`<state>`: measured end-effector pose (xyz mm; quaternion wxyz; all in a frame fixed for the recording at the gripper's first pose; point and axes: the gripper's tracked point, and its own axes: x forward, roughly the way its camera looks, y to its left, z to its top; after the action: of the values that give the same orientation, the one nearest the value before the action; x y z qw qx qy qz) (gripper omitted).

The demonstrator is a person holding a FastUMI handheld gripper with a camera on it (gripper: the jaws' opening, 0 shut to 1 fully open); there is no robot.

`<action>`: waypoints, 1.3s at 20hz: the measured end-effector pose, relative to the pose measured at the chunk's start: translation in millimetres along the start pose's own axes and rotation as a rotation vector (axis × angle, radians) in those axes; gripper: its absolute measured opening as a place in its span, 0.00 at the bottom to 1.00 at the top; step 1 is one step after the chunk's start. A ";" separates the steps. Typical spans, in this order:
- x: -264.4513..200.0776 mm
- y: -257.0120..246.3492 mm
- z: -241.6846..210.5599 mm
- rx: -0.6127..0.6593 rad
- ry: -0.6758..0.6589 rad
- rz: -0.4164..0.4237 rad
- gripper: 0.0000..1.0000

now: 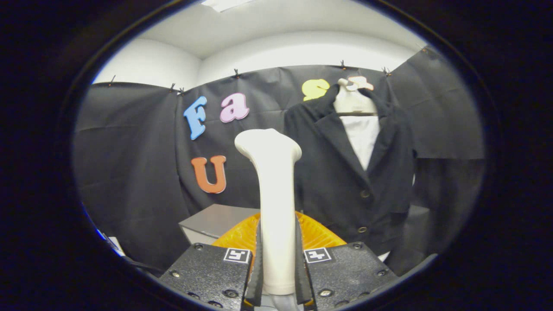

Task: Iron the clothes twice with a garment steamer, once on the left side and once on the right side.

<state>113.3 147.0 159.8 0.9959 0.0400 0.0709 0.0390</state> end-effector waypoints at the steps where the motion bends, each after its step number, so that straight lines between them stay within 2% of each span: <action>1: -5.9 -15.7 5.5 -0.003 -0.020 -0.036 0.32; 3: -12.4 -41.1 17.4 -0.012 -0.063 -0.097 0.32; 7: -9.7 -69.5 43.3 -0.032 -0.142 -0.165 0.32; 12: 21.6 -88.3 54.9 -0.095 -0.190 -0.201 0.32; 19: 63.5 -99.0 11.9 -0.161 -0.127 -0.185 0.32; 26: 65.6 -115.9 -42.3 -0.175 -0.010 -0.201 0.32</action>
<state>180.2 40.4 99.1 0.9948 -0.0540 0.0659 -0.0553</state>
